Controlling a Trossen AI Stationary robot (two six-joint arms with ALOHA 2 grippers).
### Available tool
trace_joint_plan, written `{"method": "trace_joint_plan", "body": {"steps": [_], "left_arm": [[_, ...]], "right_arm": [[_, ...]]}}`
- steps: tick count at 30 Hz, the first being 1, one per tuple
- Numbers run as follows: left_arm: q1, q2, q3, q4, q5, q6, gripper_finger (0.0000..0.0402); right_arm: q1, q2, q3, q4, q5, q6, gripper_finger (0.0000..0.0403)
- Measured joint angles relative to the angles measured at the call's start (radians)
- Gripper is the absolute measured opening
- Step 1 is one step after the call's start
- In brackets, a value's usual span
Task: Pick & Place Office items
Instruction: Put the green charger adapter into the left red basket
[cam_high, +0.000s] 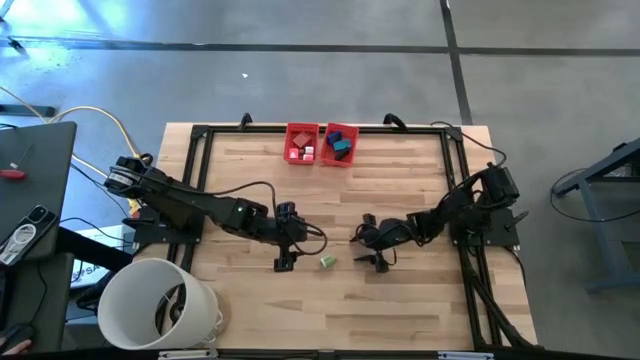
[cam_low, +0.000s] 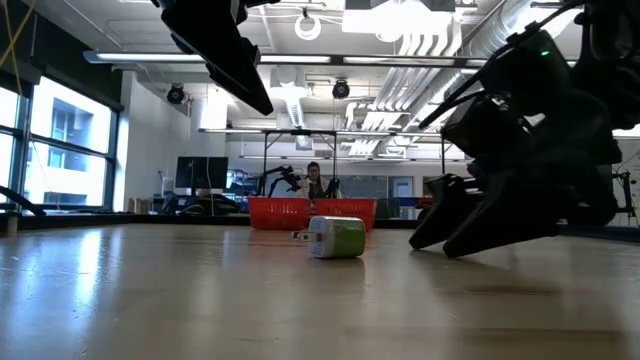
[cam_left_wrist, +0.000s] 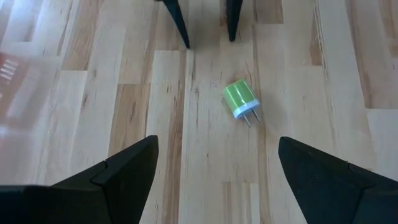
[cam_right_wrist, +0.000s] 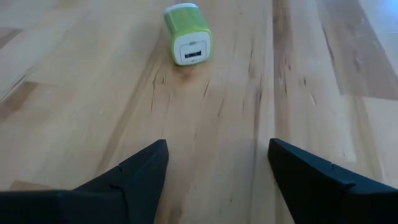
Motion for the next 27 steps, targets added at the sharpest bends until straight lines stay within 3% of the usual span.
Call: {"method": "trace_joint_plan", "body": {"steps": [8, 19, 27], "left_arm": [[0.000, 0.000, 0.000, 0.001, 0.001, -0.003, 0.0324], [0.000, 0.000, -0.002, 0.000, 0.002, -0.006, 0.0324], [0.000, 0.000, -0.038, 0.012, 0.005, -0.021, 0.0324]], "right_arm": [[-0.063, 0.035, 0.063, -0.035, -0.102, -0.079, 0.0270], [-0.076, 0.271, 0.241, 0.072, -0.200, -0.132, 0.0270], [-0.080, 0.319, 0.314, 0.056, -0.272, -0.157, 0.0270]]}}
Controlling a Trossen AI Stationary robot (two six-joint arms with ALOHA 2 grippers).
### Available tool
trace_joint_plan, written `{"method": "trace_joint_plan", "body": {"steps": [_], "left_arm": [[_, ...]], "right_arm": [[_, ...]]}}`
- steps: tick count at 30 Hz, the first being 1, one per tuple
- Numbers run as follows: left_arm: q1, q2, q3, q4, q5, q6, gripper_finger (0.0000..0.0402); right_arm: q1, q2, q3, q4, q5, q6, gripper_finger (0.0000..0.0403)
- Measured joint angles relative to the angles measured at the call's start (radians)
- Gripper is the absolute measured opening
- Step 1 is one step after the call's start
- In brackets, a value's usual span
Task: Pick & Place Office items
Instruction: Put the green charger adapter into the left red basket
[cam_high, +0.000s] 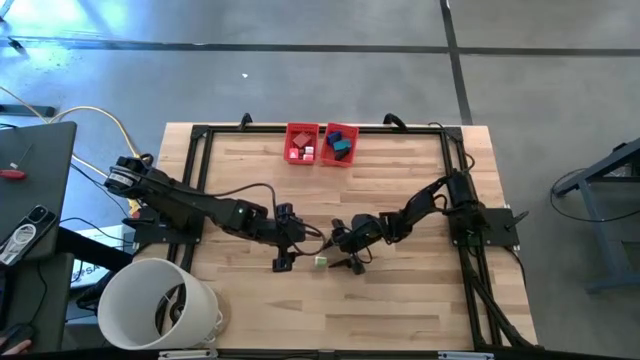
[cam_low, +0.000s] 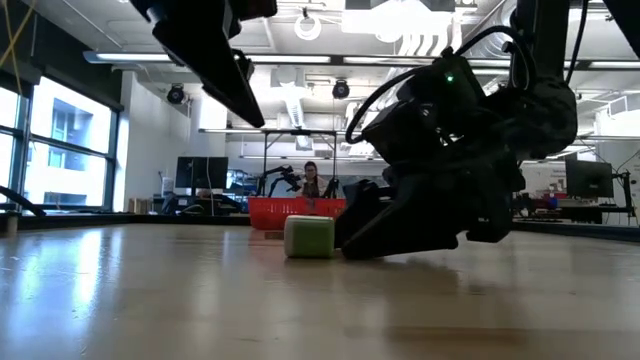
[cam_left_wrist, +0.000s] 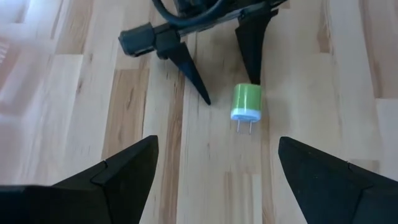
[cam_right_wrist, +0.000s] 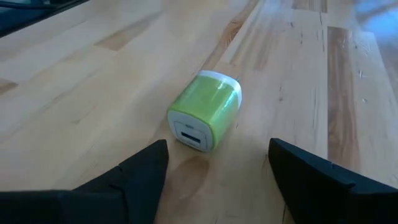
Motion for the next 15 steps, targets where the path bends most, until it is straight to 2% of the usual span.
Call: {"method": "trace_joint_plan", "body": {"steps": [8, 15], "left_arm": [[0.000, 0.001, -0.042, 0.030, -0.001, -0.003, 0.0324], [0.000, 0.001, -0.042, 0.037, -0.002, 0.001, 0.0324]], "right_arm": [[0.013, 0.000, 0.004, -0.007, 0.002, 0.048, 0.0270], [0.049, 0.000, 0.005, -0.004, 0.080, 0.139, 0.0270]]}}
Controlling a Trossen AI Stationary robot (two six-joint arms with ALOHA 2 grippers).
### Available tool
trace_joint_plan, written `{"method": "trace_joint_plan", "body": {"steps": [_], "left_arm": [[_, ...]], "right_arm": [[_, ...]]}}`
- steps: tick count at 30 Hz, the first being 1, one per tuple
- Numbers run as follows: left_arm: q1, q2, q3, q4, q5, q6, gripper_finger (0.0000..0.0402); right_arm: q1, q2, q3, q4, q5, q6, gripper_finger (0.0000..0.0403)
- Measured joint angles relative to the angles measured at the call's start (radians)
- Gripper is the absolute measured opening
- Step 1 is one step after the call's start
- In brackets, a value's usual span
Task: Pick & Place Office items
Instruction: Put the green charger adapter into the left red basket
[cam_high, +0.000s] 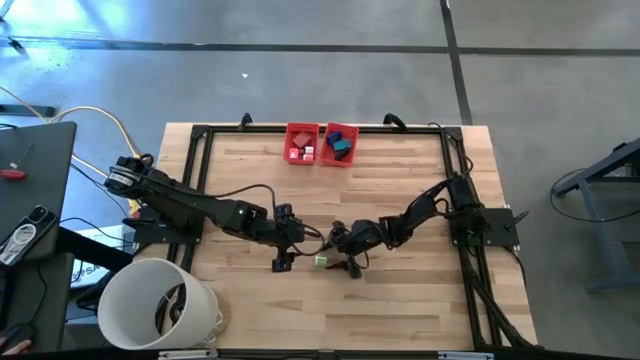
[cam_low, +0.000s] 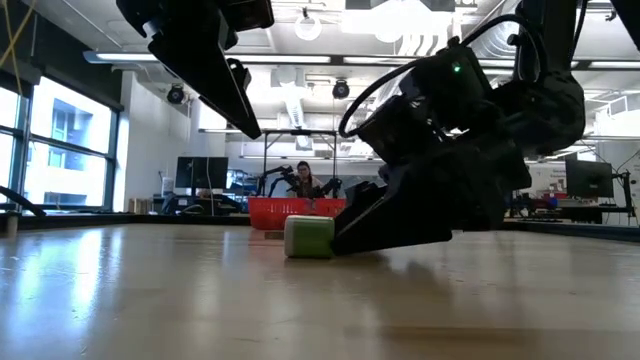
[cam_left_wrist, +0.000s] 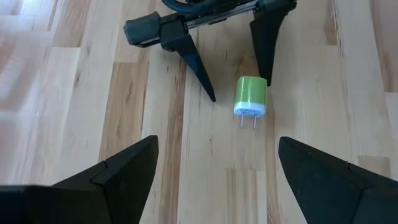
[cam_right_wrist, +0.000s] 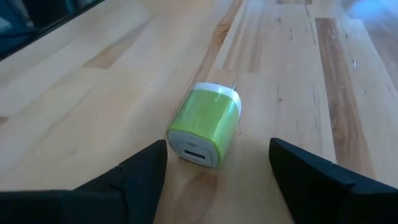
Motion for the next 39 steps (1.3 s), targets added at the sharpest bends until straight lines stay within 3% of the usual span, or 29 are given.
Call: {"method": "trace_joint_plan", "body": {"steps": [6, 12, 17, 23, 33, 39], "left_arm": [[0.000, 0.000, 0.000, -0.001, 0.000, -0.007, 0.0324], [0.000, 0.000, 0.000, -0.002, 0.000, -0.038, 0.0324], [0.000, 0.000, 0.000, -0.001, 0.022, -0.057, 0.0324], [-0.020, 0.000, 0.000, 0.010, 0.024, -0.080, 0.0324], [-0.035, 0.000, 0.000, 0.053, 0.023, -0.082, 0.0324], [-0.035, 0.000, 0.000, 0.060, 0.022, -0.082, 0.0324]], "right_arm": [[0.031, 0.000, 0.000, 0.016, 0.079, 0.087, 0.0270], [0.065, 0.002, 0.000, 0.025, 0.214, 0.065, 0.0270], [0.076, 0.003, 0.004, 0.037, 0.267, 0.062, 0.0270], [0.078, 0.005, 0.062, -0.008, 0.267, -0.027, 0.0270], [0.071, 0.004, 0.139, -0.131, 0.277, -0.027, 0.0268], [0.071, 0.003, 0.140, -0.145, 0.277, 0.040, 0.0223]]}}
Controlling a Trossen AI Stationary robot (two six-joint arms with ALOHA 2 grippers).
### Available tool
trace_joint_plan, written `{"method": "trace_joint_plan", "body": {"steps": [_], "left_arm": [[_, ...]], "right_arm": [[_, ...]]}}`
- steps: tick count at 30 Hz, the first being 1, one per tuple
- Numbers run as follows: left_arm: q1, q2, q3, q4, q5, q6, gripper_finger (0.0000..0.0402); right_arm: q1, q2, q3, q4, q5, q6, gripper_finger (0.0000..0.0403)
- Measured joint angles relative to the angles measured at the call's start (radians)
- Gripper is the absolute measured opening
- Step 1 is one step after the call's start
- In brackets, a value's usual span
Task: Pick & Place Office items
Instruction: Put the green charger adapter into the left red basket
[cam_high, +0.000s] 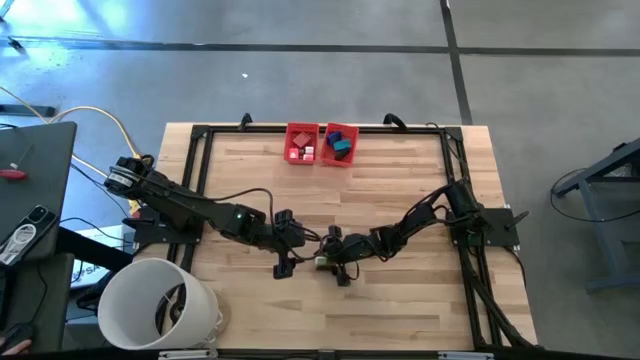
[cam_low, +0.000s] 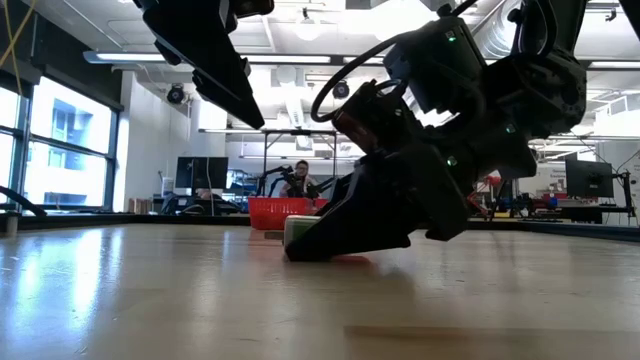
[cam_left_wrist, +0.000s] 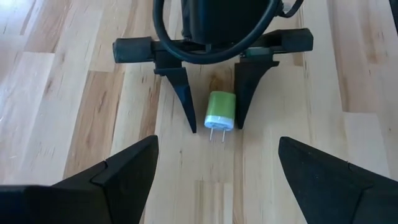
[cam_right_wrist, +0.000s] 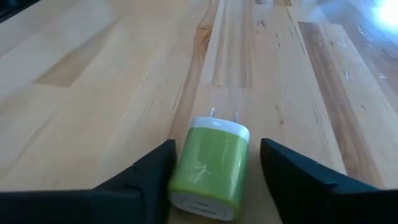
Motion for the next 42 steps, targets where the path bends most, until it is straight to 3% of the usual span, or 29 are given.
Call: {"method": "trace_joint_plan", "body": {"steps": [8, 15, 29, 34, 39, 42], "left_arm": [[-0.002, 0.000, 0.000, 0.008, 0.000, 0.000, 0.0324], [-0.011, 0.032, 0.003, 0.033, 0.000, -0.016, 0.0324], [-0.037, 0.138, 0.000, 0.095, -0.013, 0.115, 0.0324], [-0.047, 0.142, 0.000, 0.134, -0.092, 0.263, 0.0324], [-0.073, 0.142, 0.001, 0.137, -0.281, 0.400, 0.0324], [-0.090, 0.142, 0.001, 0.142, -0.320, 0.482, 0.0324]], "right_arm": [[0.016, 0.000, 0.000, -0.008, 0.010, 0.007, 0.0120], [0.027, 0.000, -0.001, -0.008, 0.019, 0.053, 0.0118], [0.061, -0.067, -0.004, -0.068, 0.006, 0.201, 0.0118], [0.068, -0.104, -0.004, -0.106, -0.024, 0.259, 0.0118], [0.068, -0.123, -0.003, -0.046, -0.070, 0.287, 0.0118], [0.067, -0.121, -0.004, -0.028, -0.094, 0.296, 0.0118]]}}
